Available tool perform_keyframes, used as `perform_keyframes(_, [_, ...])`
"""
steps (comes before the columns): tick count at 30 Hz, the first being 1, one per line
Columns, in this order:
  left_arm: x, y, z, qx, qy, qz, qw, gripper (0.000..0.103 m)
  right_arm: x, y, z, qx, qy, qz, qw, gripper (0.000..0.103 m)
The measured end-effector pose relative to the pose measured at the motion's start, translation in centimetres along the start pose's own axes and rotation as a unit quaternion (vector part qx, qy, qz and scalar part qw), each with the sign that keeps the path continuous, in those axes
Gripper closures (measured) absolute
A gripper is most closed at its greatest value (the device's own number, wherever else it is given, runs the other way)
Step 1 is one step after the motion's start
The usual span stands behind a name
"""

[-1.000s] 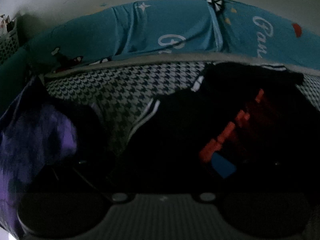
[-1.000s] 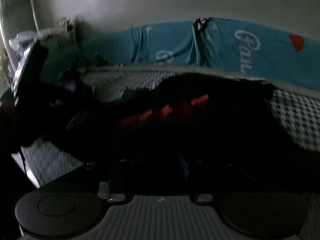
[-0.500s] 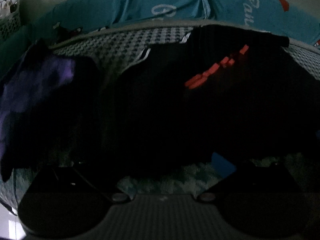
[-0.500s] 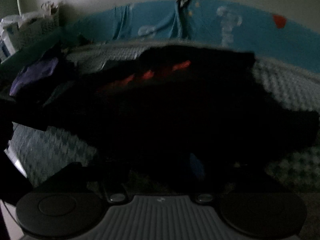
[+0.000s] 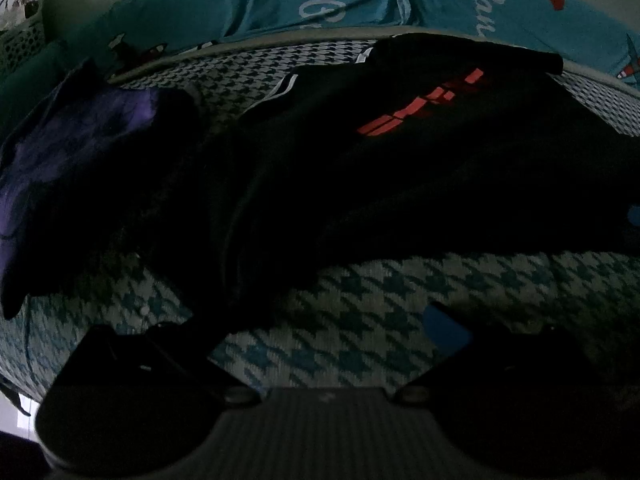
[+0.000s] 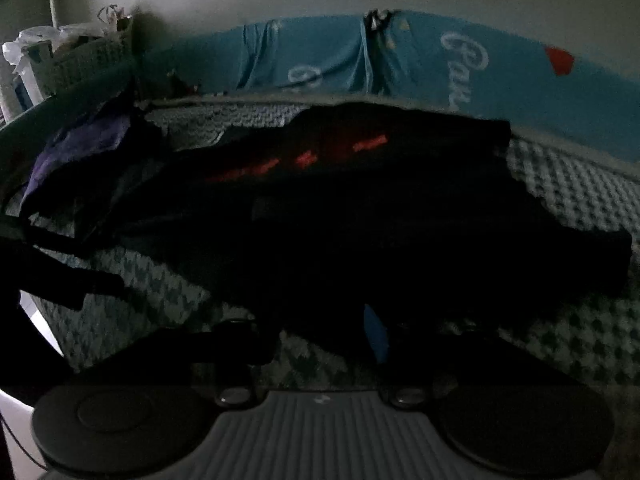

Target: Fold clothes

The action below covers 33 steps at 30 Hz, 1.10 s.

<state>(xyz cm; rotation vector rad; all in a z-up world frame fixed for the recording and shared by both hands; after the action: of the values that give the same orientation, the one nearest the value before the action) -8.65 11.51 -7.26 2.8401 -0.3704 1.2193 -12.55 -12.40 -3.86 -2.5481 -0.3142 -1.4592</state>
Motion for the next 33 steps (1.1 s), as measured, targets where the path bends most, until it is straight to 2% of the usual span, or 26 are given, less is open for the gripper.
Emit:
perform_keyframes(2, [0.0, 0.0, 0.0, 0.000, 0.000, -0.002, 1.0000, 0.000, -0.1, -0.4, 0.4, 0.007, -0.004, -0.006, 1.000, 0.035])
perform_keyframes(4, [0.0, 0.0, 0.1, 0.000, 0.000, -0.004, 1.0000, 0.000, -0.6, -1.0, 1.2, 0.009, -0.017, -0.022, 1.000, 0.030])
perform_keyframes(7, [0.0, -0.1, 0.1, -0.001, 0.001, -0.007, 1.0000, 0.000, -1.2, -1.5, 2.4, -0.004, -0.018, -0.061, 0.998, 0.030])
perform_keyframes(9, [0.0, -0.3, 0.1, 0.000, 0.003, -0.009, 1.0000, 0.000, -1.0, -1.7, 2.6, -0.001, -0.011, -0.058, 0.998, 0.042])
perform_keyframes(11, [0.1, -0.5, 0.1, 0.002, 0.006, -0.012, 0.9999, 0.000, -0.7, -1.7, 2.6, 0.001, -0.009, -0.051, 0.999, 0.089])
perform_keyframes(12, [0.2, -0.7, 0.0, 0.003, 0.008, -0.014, 0.9999, 0.000, -0.6, -1.7, 2.4, -0.001, -0.012, -0.048, 0.999, 0.097])
perform_keyframes(16, [0.8, -1.9, -0.9, 0.008, 0.028, -0.035, 0.9990, 0.000, -0.1, -2.0, 0.9, 0.001, -0.008, -0.042, 0.999, 0.098])
perform_keyframes(20, [1.3, -3.3, -2.0, 0.015, 0.047, -0.059, 0.9970, 0.000, 0.1, -2.9, -2.3, 0.012, 0.017, -0.014, 1.000, 0.098])
perform_keyframes(27, [1.1, -4.9, -3.1, 0.031, 0.061, -0.082, 0.9943, 0.000, -1.7, -6.7, -8.1, 0.067, 0.036, 0.014, 0.997, 0.098])
perform_keyframes(33, [0.6, -4.7, -3.9, 0.033, 0.071, -0.080, 0.9937, 0.000, -2.6, -9.9, -10.9, 0.127, 0.035, 0.011, 0.991, 0.098])
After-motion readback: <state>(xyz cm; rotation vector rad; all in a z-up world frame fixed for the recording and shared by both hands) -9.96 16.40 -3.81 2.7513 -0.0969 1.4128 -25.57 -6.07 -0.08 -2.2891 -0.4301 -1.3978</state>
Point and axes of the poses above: each gripper's, at about its wrist camera, not at the fingertips, and z roughly the way its jaws point, y to its right, x to its top, the point moved 9 cm from there along z, roughly the way its jaws point, and after that the axes turned 12 degrees about y, right-handed, at the moved point
